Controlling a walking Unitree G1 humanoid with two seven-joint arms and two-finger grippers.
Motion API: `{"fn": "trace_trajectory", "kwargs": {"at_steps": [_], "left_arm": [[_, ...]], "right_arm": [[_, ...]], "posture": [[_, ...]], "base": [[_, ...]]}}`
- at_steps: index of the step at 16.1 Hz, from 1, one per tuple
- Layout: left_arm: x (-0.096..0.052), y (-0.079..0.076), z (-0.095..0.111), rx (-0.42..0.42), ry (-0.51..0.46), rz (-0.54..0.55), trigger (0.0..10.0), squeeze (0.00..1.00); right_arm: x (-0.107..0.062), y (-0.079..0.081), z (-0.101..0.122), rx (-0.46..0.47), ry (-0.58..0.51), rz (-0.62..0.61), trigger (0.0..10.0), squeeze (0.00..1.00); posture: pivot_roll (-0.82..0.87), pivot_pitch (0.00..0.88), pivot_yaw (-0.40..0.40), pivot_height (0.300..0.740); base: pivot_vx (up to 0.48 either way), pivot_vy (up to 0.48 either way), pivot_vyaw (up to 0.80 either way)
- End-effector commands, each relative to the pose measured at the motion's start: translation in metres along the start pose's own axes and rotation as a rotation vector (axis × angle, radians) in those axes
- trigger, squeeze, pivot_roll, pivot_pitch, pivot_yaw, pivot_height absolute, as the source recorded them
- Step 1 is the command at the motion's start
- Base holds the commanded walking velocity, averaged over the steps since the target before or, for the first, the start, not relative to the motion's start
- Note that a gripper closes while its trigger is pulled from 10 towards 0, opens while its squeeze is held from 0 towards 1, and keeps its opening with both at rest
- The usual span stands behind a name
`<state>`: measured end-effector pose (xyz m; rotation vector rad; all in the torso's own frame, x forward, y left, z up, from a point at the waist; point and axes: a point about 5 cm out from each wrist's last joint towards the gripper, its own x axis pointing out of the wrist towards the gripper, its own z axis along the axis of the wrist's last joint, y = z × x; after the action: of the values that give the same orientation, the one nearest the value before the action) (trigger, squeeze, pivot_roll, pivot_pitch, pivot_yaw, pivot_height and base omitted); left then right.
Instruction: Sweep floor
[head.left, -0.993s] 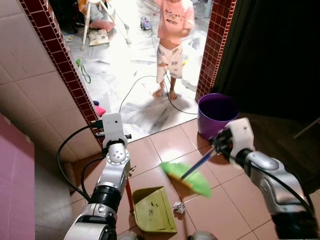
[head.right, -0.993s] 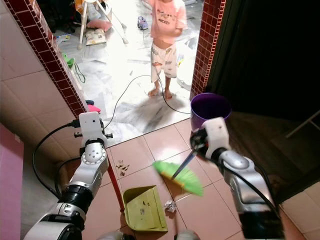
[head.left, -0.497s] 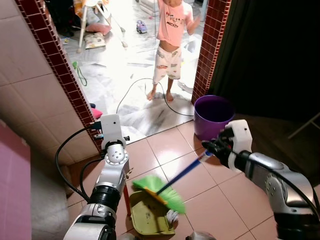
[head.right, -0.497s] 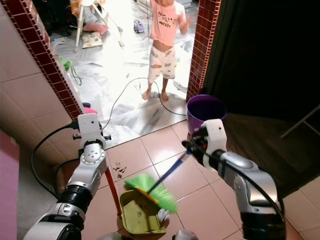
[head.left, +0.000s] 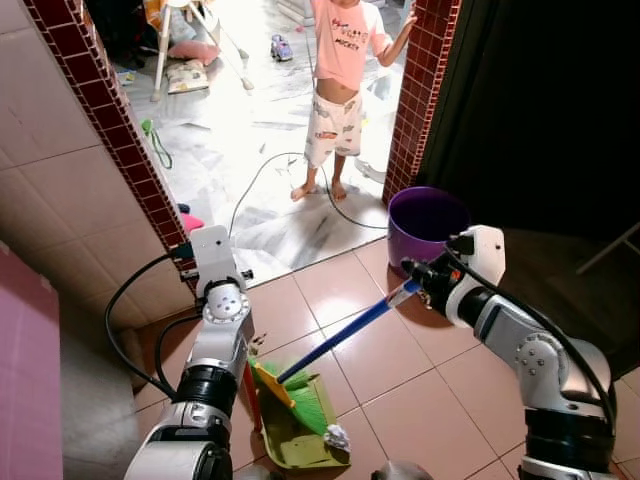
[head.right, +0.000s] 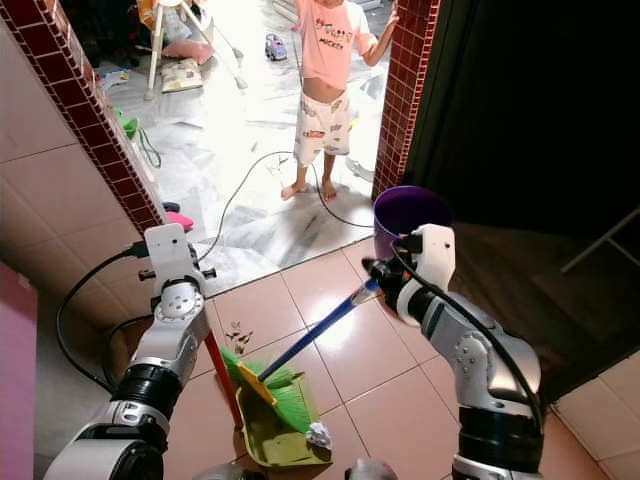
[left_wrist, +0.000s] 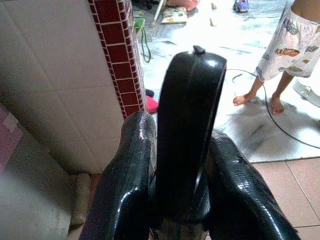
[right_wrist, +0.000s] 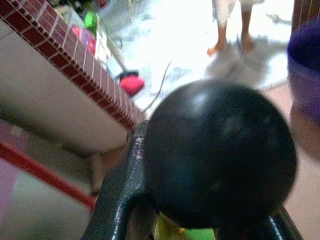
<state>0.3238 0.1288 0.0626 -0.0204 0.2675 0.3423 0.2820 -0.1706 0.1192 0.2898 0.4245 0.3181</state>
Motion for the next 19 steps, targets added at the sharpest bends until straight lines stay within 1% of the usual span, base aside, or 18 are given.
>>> {"fn": "trace_trajectory", "kwargs": {"at_steps": [1, 3, 4, 5, 6, 7, 8, 9, 10, 11, 12, 13, 14, 15, 16, 17, 18, 19], "left_arm": [[-0.008, -0.004, -0.027, 0.025, 0.133, -0.022, 10.0, 0.00], [-0.007, -0.003, -0.024, 0.068, 0.093, -0.015, 10.0, 0.00], [-0.007, 0.000, -0.019, 0.061, 0.064, 0.016, 10.0, 0.00], [-0.005, 0.002, -0.014, 0.060, 0.014, 0.038, 10.0, 0.00], [-0.004, 0.007, -0.006, 0.091, -0.062, 0.081, 10.0, 0.00], [-0.001, 0.012, 0.003, 0.089, -0.117, 0.122, 10.0, 0.00], [0.001, 0.015, 0.010, 0.108, -0.160, 0.132, 10.0, 0.00], [0.003, 0.015, 0.013, 0.116, -0.166, 0.126, 10.0, 0.00], [0.004, 0.017, 0.012, 0.108, -0.148, 0.126, 10.0, 0.00], [0.004, 0.017, 0.010, 0.110, -0.138, 0.124, 10.0, 0.00], [0.004, 0.018, 0.008, 0.111, -0.136, 0.124, 10.0, 0.00], [0.003, 0.018, 0.005, 0.112, -0.125, 0.127, 10.0, 0.00], [0.003, 0.017, 0.004, 0.116, -0.121, 0.128, 10.0, 0.00], [0.002, 0.016, 0.004, 0.115, -0.124, 0.122, 10.0, 0.00], [0.001, 0.014, 0.004, 0.117, -0.127, 0.116, 10.0, 0.00], [0.001, 0.013, 0.005, 0.124, -0.134, 0.113, 10.0, 0.00], [0.002, 0.014, 0.005, 0.125, -0.135, 0.114, 10.0, 0.00], [0.002, 0.017, 0.007, 0.132, -0.146, 0.127, 10.0, 0.00]], "right_arm": [[0.003, 0.004, 0.008, -0.112, -0.041, 0.010, 10.0, 0.00], [0.002, 0.000, 0.013, -0.165, -0.054, -0.024, 10.0, 0.00], [0.000, -0.002, 0.016, -0.183, -0.051, -0.038, 10.0, 0.00], [0.000, -0.003, 0.017, -0.195, -0.058, -0.034, 10.0, 0.00], [0.001, -0.004, 0.018, -0.214, -0.061, -0.037, 10.0, 0.00], [0.001, -0.004, 0.021, -0.257, -0.087, -0.034, 10.0, 0.00], [0.002, -0.002, 0.026, -0.294, -0.144, -0.017, 10.0, 0.00], [0.002, 0.001, 0.031, -0.323, -0.201, 0.012, 10.0, 0.00], [0.000, 0.008, 0.040, -0.309, -0.293, 0.046, 10.0, 0.00], [-0.001, 0.014, 0.048, -0.267, -0.382, 0.061, 10.0, 0.00], [-0.001, 0.015, 0.053, -0.235, -0.435, 0.040, 10.0, 0.00], [0.002, 0.015, 0.057, -0.197, -0.483, -0.008, 10.0, 0.00], [0.003, 0.015, 0.058, -0.192, -0.504, -0.029, 10.0, 0.00], [0.006, 0.016, 0.064, -0.190, -0.547, -0.065, 10.0, 0.00], [0.007, 0.017, 0.067, -0.220, -0.563, -0.069, 10.0, 0.00], [0.006, 0.018, 0.070, -0.275, -0.573, -0.064, 10.0, 0.00], [0.005, 0.017, 0.070, -0.294, -0.563, -0.066, 10.0, 0.00], [0.007, 0.006, 0.063, -0.311, -0.454, -0.093, 10.0, 0.00]], "posture": [[-0.18, 0.000, 0.077, 0.740], [-0.19, 0.000, 0.077, 0.740], [-0.19, 0.000, 0.077, 0.740], [-0.19, 0.000, 0.077, 0.740], [-0.19, 0.000, 0.077, 0.740], [-0.19, 0.000, 0.077, 0.740], [-0.19, 0.000, 0.077, 0.740], [-0.19, 0.000, 0.076, 0.740], [-0.18, 0.000, 0.074, 0.740], [-0.18, 0.000, 0.072, 0.740], [-0.18, 0.000, 0.072, 0.740], [-0.18, 0.000, 0.075, 0.740], [-0.18, 0.000, 0.075, 0.740], [-0.18, 0.000, 0.080, 0.740], [-0.18, 0.000, 0.080, 0.740], [-0.18, 0.000, 0.082, 0.740], [-0.18, 0.000, 0.085, 0.740], [-0.18, 0.000, 0.084, 0.740]], "base": [[0.000, 0.000, 0.00], [0.000, 0.000, 0.00], [0.000, 0.000, 0.00], [0.000, 0.000, 0.00], [0.000, 0.000, 0.00], [0.000, 0.000, 0.00], [0.000, 0.000, 0.00], [0.000, 0.000, 0.00], [0.000, 0.000, 0.00], [0.000, 0.000, 0.00], [0.000, 0.000, 0.00], [0.000, 0.000, 0.00], [0.000, 0.000, 0.00], [0.000, 0.000, 0.00], [0.000, 0.000, 0.00], [0.000, 0.000, 0.00], [0.000, 0.000, 0.00], [0.000, 0.000, 0.00]]}}
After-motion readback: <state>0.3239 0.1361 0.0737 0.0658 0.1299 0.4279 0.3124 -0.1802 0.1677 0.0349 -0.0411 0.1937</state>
